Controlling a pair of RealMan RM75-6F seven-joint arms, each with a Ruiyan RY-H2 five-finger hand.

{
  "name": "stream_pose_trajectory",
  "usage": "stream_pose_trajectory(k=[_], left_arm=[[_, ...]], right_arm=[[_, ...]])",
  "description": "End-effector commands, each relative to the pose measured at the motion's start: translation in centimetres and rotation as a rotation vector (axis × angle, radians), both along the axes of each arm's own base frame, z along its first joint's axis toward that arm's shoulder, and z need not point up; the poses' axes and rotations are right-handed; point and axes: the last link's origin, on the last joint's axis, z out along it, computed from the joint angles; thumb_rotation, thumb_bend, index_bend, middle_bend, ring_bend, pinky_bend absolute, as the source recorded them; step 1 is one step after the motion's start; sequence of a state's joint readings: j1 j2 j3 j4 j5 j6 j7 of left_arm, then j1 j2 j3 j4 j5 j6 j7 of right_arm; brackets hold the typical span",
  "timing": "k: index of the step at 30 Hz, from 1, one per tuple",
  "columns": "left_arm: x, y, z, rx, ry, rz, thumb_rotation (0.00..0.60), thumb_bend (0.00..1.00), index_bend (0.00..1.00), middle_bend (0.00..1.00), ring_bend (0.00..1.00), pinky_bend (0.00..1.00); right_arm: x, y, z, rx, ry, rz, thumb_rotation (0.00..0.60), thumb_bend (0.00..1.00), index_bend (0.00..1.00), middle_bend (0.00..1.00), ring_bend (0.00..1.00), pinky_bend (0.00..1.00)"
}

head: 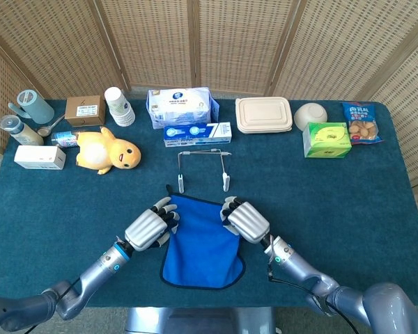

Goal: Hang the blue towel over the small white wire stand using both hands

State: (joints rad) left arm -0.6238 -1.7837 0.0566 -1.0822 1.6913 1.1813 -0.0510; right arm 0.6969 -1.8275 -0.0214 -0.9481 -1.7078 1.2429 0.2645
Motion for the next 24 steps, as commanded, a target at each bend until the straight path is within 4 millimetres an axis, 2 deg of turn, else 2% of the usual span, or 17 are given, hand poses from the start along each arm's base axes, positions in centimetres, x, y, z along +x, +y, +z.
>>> stream_pose_trajectory(k=[1,6,9,16,24], left_arm=[[-0.1,0.1,0.7,0.006,-0.026,0.018,0.6,0.62,0.81,0.37,0.22,0.09],[0.0,0.1,2.5,0.03,-0.082,0.027,0.6,0.62,0.81,0.39,0.23,0.09],[0.5,0.2,5.1,0.064,-0.18,0.041,0.6,0.62,0.81,0.4,0.24,0.1],[2.0,1.1,9.4,0.123,-0.304,0.05,0.6,0.61,0.81,0.4,0.25,0.11],[3.5,2.2,13.0,0.173,-0.365,0.058,0.6,0.61,0.81,0.41,0.25,0.11]], right_arm=[[0.2,-0.1,0.4,-0.011,-0.021,-0.009,0.6,0.38,0.96,0.57,0.36,0.27],[0.7,-0.4,1.5,-0.032,-0.068,-0.029,0.6,0.38,0.97,0.57,0.37,0.27],[1.7,-0.7,3.5,-0.055,-0.137,-0.058,0.6,0.38,0.97,0.57,0.37,0.27],[4.0,-1.1,7.2,-0.081,-0.192,-0.08,0.6,0.38,0.97,0.57,0.37,0.27],[6.1,-2.0,10.1,-0.096,-0.221,-0.095,0.6,0.38,0.98,0.56,0.37,0.27]])
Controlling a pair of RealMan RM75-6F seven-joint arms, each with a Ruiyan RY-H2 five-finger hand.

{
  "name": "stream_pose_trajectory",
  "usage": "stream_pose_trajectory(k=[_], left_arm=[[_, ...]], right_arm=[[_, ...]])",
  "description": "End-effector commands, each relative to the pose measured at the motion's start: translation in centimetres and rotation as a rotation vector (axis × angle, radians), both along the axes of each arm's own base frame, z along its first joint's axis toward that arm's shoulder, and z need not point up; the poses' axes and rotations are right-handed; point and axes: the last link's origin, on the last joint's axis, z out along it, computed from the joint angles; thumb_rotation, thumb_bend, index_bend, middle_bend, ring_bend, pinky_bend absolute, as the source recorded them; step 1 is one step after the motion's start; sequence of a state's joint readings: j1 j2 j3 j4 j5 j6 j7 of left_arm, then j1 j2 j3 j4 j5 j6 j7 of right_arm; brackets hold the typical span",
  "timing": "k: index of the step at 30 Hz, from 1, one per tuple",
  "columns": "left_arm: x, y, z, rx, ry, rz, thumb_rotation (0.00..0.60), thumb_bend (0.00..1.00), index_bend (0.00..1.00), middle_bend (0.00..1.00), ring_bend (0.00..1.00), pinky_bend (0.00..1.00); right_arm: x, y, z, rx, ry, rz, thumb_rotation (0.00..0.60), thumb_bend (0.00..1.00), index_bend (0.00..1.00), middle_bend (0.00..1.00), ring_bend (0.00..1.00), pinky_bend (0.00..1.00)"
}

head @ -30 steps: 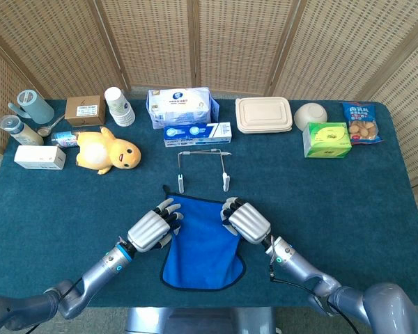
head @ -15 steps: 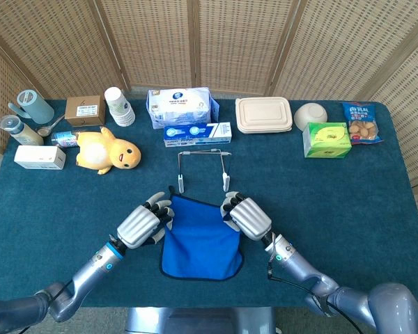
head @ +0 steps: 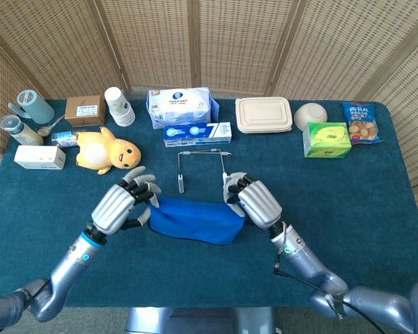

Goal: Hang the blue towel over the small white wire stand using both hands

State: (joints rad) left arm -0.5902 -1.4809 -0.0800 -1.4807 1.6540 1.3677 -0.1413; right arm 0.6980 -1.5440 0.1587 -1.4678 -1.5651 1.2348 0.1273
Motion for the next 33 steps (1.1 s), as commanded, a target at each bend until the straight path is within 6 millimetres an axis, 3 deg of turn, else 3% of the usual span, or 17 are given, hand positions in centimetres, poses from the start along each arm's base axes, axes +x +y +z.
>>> stream_pose_trajectory(k=[1,8,16,24,33], left_arm=[[0.6,0.7,1.6,0.034,-0.019,0.006,0.6,0.61,0.81,0.41,0.25,0.11],[1.6,2.0,3.6,0.062,-0.063,0.023,0.6,0.61,0.81,0.41,0.25,0.11],[4.7,5.2,5.7,0.092,-0.194,0.05,0.6,0.6,0.81,0.41,0.25,0.11],[6.7,7.6,6.5,0.113,-0.239,0.065,0.6,0.6,0.81,0.41,0.25,0.1],[7.8,9.8,5.9,0.131,-0.238,0.077,0.6,0.6,0.81,0.41,0.25,0.1]], right_arm=[[1.1,-0.8,1.4,-0.012,-0.012,-0.013,0.6,0.38,0.98,0.56,0.37,0.27],[3.0,-2.2,3.3,-0.019,-0.045,-0.024,0.6,0.38,0.98,0.56,0.37,0.27],[5.8,-5.4,5.3,-0.03,-0.081,-0.055,0.6,0.38,0.98,0.56,0.37,0.27],[7.1,-7.6,6.1,-0.034,-0.094,-0.085,0.6,0.38,0.98,0.56,0.37,0.27],[7.6,-10.0,5.8,-0.04,-0.073,-0.116,0.6,0.38,0.98,0.56,0.37,0.27]])
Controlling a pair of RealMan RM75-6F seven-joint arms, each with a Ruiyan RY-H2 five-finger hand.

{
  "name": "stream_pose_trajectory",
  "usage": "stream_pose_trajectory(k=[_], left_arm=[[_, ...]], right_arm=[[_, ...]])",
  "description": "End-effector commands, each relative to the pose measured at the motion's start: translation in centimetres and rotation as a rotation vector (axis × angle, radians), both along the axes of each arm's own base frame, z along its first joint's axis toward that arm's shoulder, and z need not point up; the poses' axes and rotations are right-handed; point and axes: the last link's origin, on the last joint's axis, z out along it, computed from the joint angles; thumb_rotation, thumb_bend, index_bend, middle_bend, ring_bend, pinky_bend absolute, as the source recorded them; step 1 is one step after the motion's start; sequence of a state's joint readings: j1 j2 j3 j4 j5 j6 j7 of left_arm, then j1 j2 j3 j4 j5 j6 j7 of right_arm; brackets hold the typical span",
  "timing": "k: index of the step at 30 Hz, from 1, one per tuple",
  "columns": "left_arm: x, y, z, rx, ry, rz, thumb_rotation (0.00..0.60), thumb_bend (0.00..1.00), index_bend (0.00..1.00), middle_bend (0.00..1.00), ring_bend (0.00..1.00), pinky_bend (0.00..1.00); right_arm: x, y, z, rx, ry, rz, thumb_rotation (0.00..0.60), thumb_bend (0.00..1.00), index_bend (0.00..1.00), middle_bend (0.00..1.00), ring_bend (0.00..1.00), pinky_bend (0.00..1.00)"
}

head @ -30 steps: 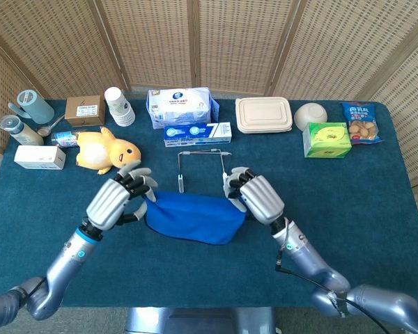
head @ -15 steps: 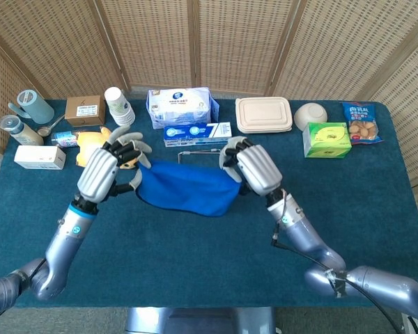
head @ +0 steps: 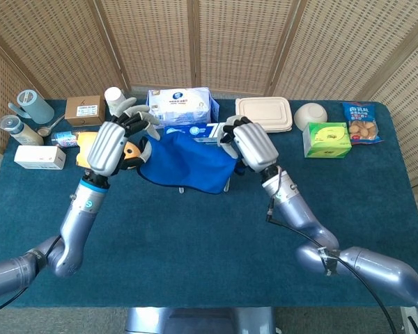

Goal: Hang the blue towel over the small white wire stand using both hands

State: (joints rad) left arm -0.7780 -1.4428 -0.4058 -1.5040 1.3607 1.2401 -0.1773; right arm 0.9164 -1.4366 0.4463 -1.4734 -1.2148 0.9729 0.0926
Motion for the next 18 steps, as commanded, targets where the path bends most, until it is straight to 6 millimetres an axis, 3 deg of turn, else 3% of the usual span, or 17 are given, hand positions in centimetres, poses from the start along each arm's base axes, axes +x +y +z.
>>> stream_pose_trajectory(k=[1,18], left_arm=[[0.4,0.6,-0.3,0.002,0.001,0.004,0.6,0.6,0.81,0.41,0.25,0.09],[1.7,4.4,-2.5,0.009,-0.011,0.045,0.6,0.6,0.81,0.41,0.22,0.07]], right_arm=[[0.2,-0.8,-0.2,0.0,0.001,-0.01,0.6,0.38,0.98,0.56,0.37,0.27],[0.3,-5.0,-1.0,-0.016,0.051,-0.068,0.6,0.38,0.98,0.56,0.37,0.27]])
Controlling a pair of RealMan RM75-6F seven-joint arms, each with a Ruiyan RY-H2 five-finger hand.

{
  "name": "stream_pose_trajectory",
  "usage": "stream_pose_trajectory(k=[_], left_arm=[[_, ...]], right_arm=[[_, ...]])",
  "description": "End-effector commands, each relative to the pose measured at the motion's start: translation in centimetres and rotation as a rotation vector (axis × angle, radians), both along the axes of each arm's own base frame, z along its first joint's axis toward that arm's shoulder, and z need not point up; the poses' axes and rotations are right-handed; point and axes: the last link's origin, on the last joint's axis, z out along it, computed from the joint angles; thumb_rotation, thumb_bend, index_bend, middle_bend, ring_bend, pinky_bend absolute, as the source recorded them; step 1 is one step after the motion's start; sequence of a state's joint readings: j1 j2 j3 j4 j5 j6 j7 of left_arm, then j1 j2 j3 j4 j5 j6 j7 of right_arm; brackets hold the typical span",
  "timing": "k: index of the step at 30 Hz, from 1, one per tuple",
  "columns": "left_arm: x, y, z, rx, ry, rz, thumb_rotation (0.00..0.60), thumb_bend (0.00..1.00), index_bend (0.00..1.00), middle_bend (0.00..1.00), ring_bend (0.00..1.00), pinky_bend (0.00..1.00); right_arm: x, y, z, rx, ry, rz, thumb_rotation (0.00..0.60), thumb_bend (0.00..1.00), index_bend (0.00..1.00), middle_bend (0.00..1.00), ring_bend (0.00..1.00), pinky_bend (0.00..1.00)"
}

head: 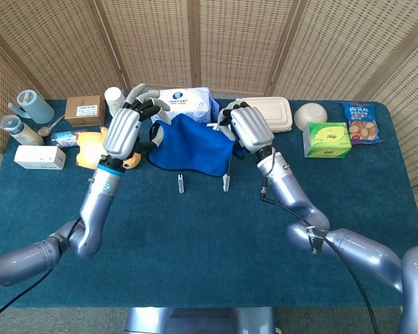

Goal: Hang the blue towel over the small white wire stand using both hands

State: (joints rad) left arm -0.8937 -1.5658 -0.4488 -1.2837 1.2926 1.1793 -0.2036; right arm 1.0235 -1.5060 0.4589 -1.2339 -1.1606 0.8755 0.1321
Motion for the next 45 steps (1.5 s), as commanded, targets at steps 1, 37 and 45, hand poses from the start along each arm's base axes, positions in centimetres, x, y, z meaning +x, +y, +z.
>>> stream_pose_trajectory(k=[1,37,45], left_arm=[[0.2,0.6,-0.5,-0.005,-0.005,0.011,0.6,0.6,0.81,0.41,0.21,0.07],[-5.5,1.3,-3.4,-0.07,0.007,0.142,0.6,0.59,0.81,0.4,0.2,0.04],[-6.1,1.1,-3.8,-0.077,0.001,0.147,0.6,0.59,0.81,0.41,0.2,0.04]], right_arm=[[-0.1,-0.6,-0.3,0.003,0.0,-0.015,0.6,0.38,0.98,0.56,0.37,0.27],[-2.6,-0.2,-4.2,0.07,0.053,-0.06,0.6,0.38,0.98,0.56,0.37,0.27],[-3.1,-0.4,-4.3,0.067,0.061,-0.066,0.6,0.38,0.98,0.56,0.37,0.27]])
